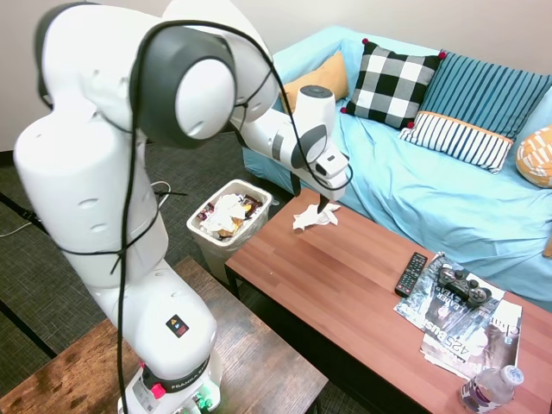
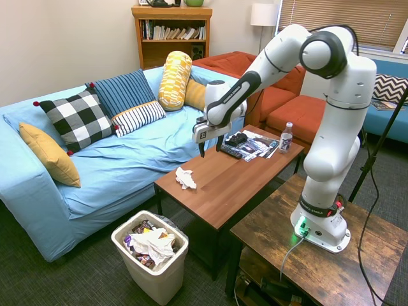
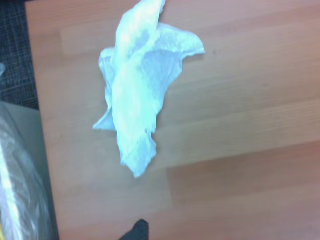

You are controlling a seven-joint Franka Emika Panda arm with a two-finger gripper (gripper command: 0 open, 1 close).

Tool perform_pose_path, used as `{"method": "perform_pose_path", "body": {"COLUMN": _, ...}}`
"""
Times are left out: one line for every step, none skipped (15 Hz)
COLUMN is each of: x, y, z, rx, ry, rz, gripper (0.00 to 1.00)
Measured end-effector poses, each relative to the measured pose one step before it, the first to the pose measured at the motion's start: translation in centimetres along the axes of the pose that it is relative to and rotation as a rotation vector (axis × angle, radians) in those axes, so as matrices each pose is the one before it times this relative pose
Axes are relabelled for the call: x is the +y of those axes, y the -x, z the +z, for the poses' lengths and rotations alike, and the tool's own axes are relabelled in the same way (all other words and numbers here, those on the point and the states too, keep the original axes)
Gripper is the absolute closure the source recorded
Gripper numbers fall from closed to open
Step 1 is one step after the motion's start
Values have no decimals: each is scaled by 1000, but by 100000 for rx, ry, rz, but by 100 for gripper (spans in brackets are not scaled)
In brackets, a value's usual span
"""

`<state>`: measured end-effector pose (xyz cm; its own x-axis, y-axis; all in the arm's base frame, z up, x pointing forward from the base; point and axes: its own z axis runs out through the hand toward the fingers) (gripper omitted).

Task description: Throw the tissue in the trash bin

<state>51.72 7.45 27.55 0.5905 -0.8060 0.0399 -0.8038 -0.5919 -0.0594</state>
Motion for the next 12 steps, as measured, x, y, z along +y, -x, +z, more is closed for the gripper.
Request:
{"method": "perform_pose_path", "body": {"x": -1799, "y": -546, "z": 1463, "rx": -376, "ry": 998, "rz": 2199, "gripper": 0}}
{"method": "perform_pose_path", "body": {"x": -1732, "y": -529, "z": 1486, "rx": -409, "ry": 1266, "rz": 1956, "gripper": 0}}
{"method": "perform_pose_path", "body": {"x": -1593, "y": -445, "z": 1334, "rx": -195, "ry": 1430, "rz": 1691, "gripper": 0}}
{"method": "perform_pose_path", "body": {"x": -1474, "y": -321, "z": 1301, "rx": -175, "ry": 1524, "rz": 1142, "gripper": 0}}
{"method": "perform_pose_path", "body": {"x": -1450, "y": -308, "z": 1186, "rx": -282, "ry": 1461, "rz": 998, "gripper": 0}}
{"method": "perform_pose_path", "body": {"x": -1249, "y": -289, "z": 1031, "rx": -387, "ry": 1486, "rz": 740, "gripper": 0}}
{"method": "perform_pose_path", "body": {"x": -1110, "y": -280, "z": 984, "rx": -162, "ry": 1348, "rz": 391, "gripper": 0}}
{"method": "perform_pose_path", "body": {"x": -947, "y": -256, "z": 1086, "rx": -73, "ry": 1264, "rz": 606, "gripper": 0}}
{"method": "perform_pose_path", "body": {"x": -777, "y": -191, "z": 1145, "rx": -572, "ry": 1402, "rz": 907, "gripper": 0}}
{"method": "perform_pose_path", "body": {"x": -667, "y": -104, "z": 1142, "rx": -950, "ry": 1081, "rz": 647, "gripper": 0}}
{"method": "perform_pose_path", "body": {"x": -630, "y": -67, "z": 1124, "rx": -526, "ry": 647, "rz": 280, "gripper": 0}}
{"method": "perform_pose_path", "body": {"x": -504, "y": 76, "z": 1074, "rx": -112, "ry": 618, "rz": -12, "gripper": 0}}
